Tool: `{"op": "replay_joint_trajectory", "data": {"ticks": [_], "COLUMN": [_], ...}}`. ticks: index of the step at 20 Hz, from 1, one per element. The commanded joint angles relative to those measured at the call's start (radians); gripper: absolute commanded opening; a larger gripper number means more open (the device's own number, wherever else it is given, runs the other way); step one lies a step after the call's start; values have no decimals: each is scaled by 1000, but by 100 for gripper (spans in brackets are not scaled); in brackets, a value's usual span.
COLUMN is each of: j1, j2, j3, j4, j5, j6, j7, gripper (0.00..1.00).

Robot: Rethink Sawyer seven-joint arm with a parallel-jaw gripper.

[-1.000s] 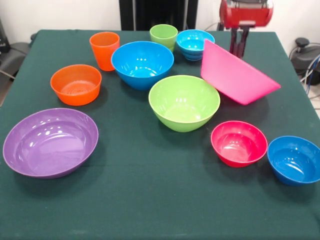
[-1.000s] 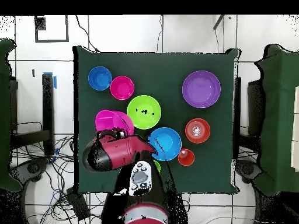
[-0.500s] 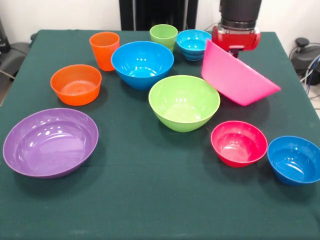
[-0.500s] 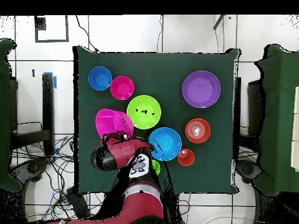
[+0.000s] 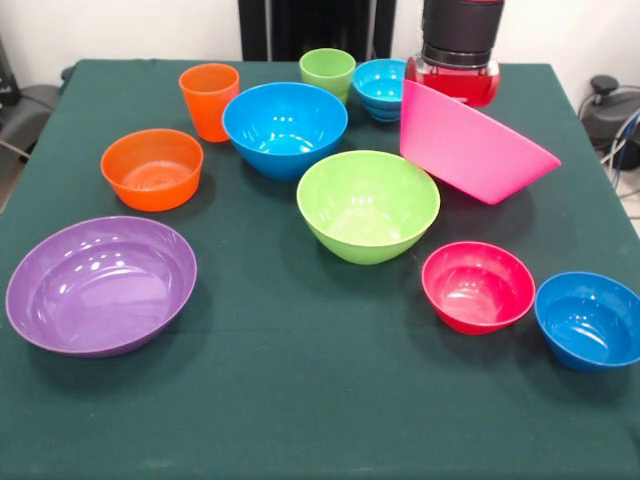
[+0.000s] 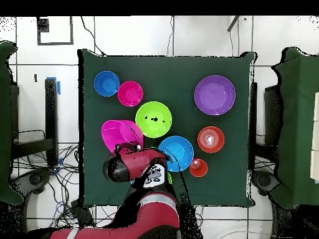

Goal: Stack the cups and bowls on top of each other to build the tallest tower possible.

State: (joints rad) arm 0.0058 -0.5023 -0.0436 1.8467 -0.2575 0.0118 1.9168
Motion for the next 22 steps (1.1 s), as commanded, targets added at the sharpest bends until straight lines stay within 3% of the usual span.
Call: {"op": "replay_joint_trajectory", "data": {"ticks": [1, 10, 22], "j1": [3, 11, -3], "j2": [22, -102, -123], "j3": [49, 72, 88], "j4": [-61, 1, 14], "j5": [-22, 16, 11], "j6": [17, 136, 154], "j7": [71, 75, 76], "gripper": [0, 0, 0]}}
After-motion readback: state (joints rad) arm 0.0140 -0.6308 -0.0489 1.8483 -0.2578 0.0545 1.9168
